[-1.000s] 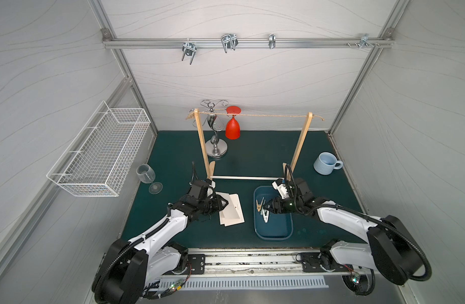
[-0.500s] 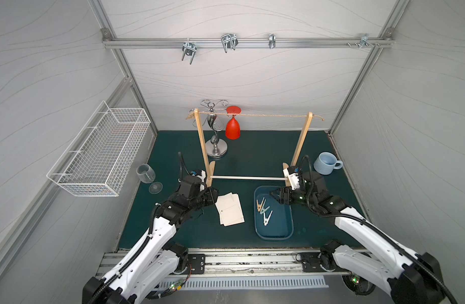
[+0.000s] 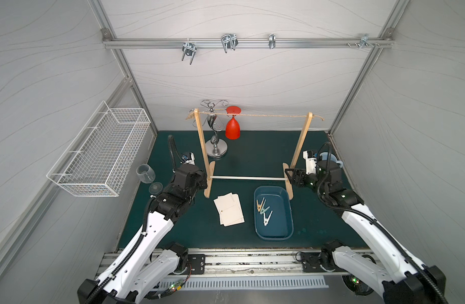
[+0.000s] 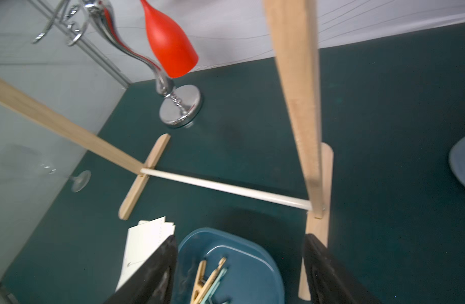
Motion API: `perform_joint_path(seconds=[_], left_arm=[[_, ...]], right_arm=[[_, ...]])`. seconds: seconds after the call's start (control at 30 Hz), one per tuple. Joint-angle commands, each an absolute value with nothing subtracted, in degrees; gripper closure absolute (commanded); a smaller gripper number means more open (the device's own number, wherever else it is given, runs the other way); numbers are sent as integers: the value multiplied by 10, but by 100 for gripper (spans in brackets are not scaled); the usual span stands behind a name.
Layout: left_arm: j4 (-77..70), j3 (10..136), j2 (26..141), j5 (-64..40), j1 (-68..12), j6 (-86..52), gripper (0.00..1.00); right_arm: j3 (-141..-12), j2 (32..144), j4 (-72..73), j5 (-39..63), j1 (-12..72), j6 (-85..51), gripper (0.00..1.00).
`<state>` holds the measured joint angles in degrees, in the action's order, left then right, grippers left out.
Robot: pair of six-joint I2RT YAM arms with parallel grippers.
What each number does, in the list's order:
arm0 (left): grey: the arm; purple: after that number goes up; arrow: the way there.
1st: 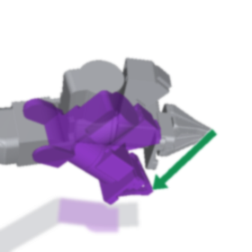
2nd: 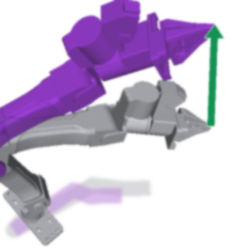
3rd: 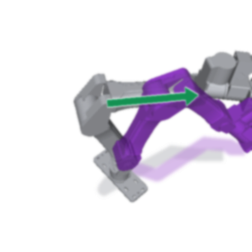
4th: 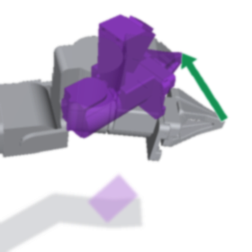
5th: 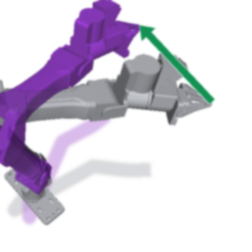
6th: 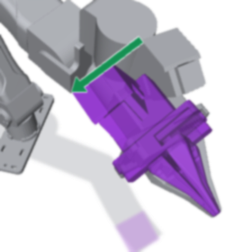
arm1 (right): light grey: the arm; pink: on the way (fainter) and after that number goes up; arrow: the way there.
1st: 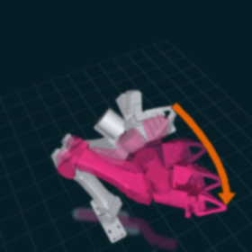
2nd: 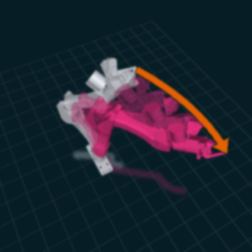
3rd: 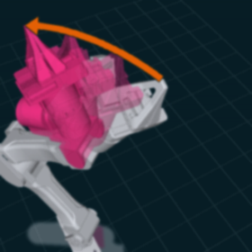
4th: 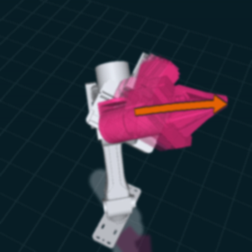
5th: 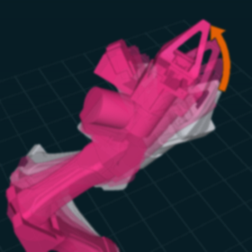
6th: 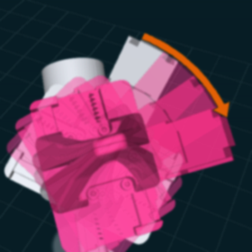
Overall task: Remove the postcards from the strings
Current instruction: Reset both arms
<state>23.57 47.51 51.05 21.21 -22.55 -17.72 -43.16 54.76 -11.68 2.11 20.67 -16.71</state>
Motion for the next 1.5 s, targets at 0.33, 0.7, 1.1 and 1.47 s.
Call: perform_joint_path(seconds=[0.33,0.7,1.1,1.47], left_arm=[[-95,322,618,304,-122,-75,58],[-359,234,751,172,-40,-30,53],[-539,195,847,71,7,-13,47],[-557,205,889,-5,42,-29,1]], right_arm=[[-307,614,121,-182,126,-65,20],[-243,700,272,-149,59,-68,1],[-230,806,412,-118,46,-37,1],[-201,897,556,-35,46,-10,1]])
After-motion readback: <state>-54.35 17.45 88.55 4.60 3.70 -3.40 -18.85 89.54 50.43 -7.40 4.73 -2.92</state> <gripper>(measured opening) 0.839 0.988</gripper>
